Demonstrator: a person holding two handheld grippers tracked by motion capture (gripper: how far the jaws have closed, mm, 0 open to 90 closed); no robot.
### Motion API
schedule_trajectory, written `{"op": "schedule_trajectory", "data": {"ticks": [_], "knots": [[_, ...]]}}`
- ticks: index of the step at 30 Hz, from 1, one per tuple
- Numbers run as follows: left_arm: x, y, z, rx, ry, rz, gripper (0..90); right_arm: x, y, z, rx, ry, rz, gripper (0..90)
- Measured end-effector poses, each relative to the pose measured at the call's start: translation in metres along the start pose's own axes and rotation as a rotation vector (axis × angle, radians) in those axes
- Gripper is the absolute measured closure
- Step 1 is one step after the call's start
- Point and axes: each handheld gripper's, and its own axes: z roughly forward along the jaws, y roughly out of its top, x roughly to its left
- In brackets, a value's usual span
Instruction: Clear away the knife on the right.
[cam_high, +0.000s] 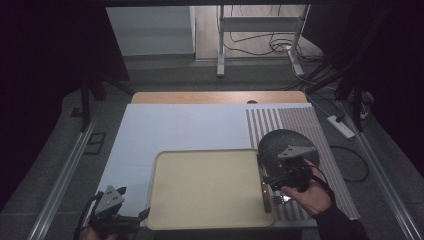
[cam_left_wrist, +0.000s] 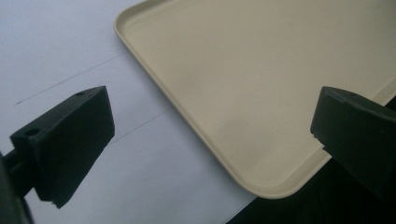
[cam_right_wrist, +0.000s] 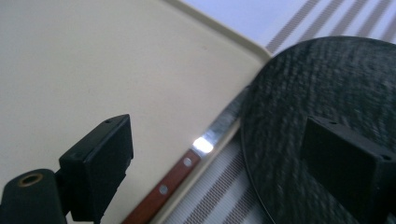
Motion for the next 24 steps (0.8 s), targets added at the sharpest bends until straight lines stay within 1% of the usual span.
{"op": "schedule_trajectory", "data": {"ticks": [3, 7, 12, 16, 19, 24], "knots": [[0.000, 0.000, 0.000, 0.000, 0.001, 0.000, 0.0, -0.003, -0.008, -0.010, -0.032, -0.020, 0.018, 8.9], [0.000, 0.000, 0.000, 0.001, 0.002, -0.003, 0.0, -0.009, -0.020, -0.022, -0.060, -0.052, 0.057, 8.1], [0.000, 0.000, 0.000, 0.000, 0.003, -0.007, 0.0, -0.013, -0.036, -0.032, -0.069, -0.065, 0.093, 7.0], [0.000, 0.000, 0.000, -0.001, 0.002, -0.010, 0.0, -0.015, -0.048, -0.039, -0.098, -0.066, 0.101, 5.9], [0.001, 0.000, 0.000, -0.003, 0.001, -0.012, 0.0, -0.016, -0.058, -0.044, -0.113, -0.092, 0.119, 5.9], [0.001, 0.000, 0.000, -0.003, 0.001, -0.015, 0.0, -0.021, -0.075, -0.054, -0.114, -0.129, 0.168, 5.9]]}}
